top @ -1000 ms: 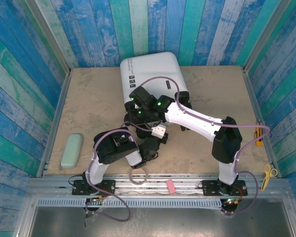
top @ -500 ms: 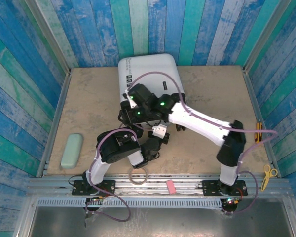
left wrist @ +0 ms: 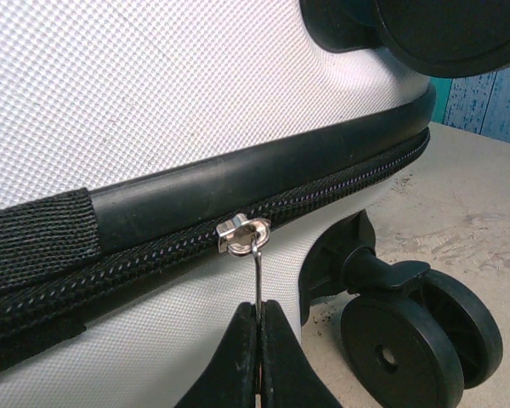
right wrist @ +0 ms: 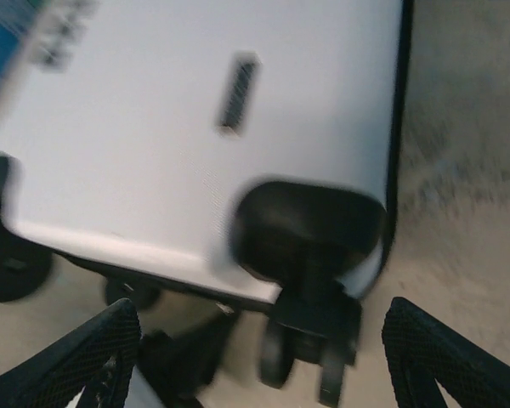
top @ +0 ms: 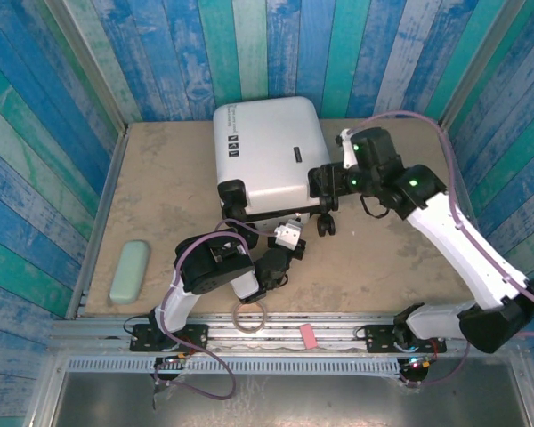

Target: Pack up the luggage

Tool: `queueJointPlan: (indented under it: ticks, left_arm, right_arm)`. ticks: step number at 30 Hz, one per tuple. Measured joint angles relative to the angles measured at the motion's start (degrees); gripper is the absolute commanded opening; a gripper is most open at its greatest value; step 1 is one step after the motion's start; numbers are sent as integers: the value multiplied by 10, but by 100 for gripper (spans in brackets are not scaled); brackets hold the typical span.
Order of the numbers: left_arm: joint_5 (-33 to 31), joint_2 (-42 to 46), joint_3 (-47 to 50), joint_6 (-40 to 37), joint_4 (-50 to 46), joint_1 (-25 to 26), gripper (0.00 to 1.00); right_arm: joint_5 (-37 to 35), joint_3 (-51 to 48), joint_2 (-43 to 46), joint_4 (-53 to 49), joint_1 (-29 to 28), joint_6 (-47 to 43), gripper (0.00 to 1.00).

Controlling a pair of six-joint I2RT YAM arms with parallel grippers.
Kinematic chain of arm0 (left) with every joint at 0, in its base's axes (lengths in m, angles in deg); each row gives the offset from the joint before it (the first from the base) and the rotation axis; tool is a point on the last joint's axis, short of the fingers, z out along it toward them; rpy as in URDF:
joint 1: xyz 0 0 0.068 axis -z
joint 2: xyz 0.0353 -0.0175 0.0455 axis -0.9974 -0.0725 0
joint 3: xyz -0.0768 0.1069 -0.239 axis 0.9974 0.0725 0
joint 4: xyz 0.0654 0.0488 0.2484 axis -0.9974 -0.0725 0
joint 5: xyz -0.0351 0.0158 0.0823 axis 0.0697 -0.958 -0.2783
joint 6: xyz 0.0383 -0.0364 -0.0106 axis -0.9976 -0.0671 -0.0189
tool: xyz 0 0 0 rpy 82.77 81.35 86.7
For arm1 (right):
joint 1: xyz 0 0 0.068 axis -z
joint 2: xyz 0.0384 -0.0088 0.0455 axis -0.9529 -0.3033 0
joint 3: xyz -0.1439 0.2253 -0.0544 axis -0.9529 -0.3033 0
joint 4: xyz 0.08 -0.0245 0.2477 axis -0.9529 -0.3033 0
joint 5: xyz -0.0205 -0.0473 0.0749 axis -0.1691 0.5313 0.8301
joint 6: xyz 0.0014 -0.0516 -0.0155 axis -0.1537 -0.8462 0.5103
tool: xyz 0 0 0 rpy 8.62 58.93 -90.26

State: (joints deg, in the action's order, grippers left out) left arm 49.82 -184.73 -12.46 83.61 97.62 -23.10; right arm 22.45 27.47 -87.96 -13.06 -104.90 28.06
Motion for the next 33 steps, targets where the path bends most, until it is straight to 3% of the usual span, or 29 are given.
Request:
queueJointPlan:
  ticks: [16,18,23,25,33]
  left_arm:
    - [-1,0,-3,6,-6,0,0]
    - [-1,0,-5,7,-9,0,0]
    - [8,0,-12,7,-13,0,0]
    - [18,0,-17,5,-13,1,0]
    - [31,-10,-34,0,-13,1,0]
  right_arm:
    - [10,-18,-110,-39,16,-52,68]
    - [15,-18,-123,-42,16,-59,60]
    - [14,-14,-128,-48,21,-30,14]
    - [14,-11,-128,-52,27,-38,1]
    - [14,1,-127,-68,4,-17,0]
